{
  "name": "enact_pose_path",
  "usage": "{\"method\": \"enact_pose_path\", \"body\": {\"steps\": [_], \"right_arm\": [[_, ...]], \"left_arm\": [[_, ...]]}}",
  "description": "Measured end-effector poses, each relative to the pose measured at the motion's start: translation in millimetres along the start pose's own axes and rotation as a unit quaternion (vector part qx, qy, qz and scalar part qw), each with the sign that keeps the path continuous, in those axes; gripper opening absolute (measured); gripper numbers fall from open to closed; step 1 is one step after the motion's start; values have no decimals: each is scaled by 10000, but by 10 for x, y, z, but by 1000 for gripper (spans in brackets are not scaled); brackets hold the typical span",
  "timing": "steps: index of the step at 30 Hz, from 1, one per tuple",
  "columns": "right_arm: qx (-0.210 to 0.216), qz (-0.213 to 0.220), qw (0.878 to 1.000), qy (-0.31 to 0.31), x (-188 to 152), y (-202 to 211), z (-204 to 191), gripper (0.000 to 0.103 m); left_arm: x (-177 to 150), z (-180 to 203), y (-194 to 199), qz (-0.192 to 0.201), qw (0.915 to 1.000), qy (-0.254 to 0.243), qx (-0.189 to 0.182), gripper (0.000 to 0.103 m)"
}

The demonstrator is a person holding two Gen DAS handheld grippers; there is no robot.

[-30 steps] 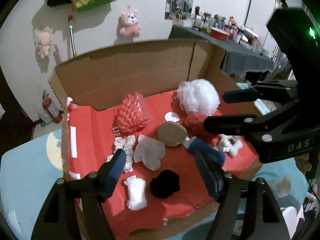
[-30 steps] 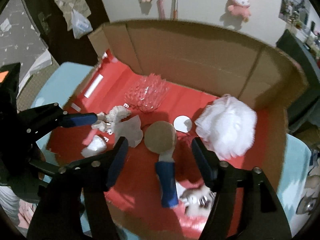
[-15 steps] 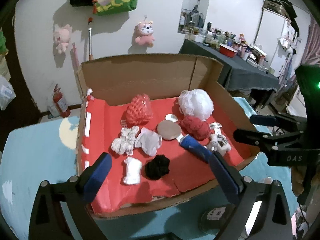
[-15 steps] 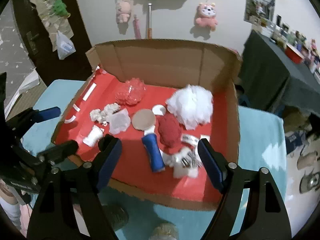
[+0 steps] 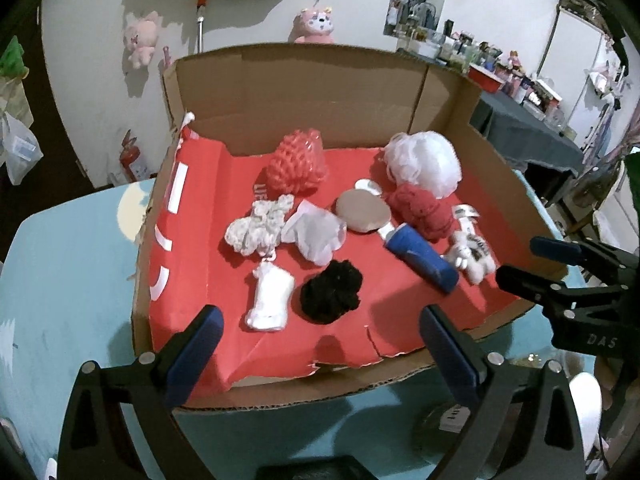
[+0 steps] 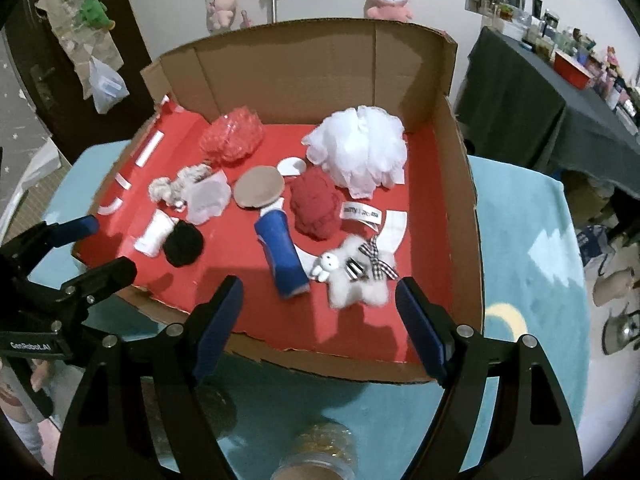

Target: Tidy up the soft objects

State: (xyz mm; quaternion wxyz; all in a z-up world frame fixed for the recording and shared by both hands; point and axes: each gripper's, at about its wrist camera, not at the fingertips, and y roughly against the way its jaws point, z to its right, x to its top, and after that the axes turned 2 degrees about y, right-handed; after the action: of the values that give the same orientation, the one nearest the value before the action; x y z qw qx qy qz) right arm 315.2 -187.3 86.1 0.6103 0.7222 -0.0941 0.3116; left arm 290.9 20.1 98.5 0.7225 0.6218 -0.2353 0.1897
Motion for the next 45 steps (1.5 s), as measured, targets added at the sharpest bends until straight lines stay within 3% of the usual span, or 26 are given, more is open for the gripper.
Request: {"method": "enact_pose_path", "body": {"steps": [16,45], "right_arm": [[-273,-156,9995,-64,-40,-193,18,78],[-201,-257,9994,-144,-91,-220,39,78]], "left_arm": [[-2,-44,-209,-384,9990,158,172,100],[-33,-34,-213,-342,9992,104,185,100]]}}
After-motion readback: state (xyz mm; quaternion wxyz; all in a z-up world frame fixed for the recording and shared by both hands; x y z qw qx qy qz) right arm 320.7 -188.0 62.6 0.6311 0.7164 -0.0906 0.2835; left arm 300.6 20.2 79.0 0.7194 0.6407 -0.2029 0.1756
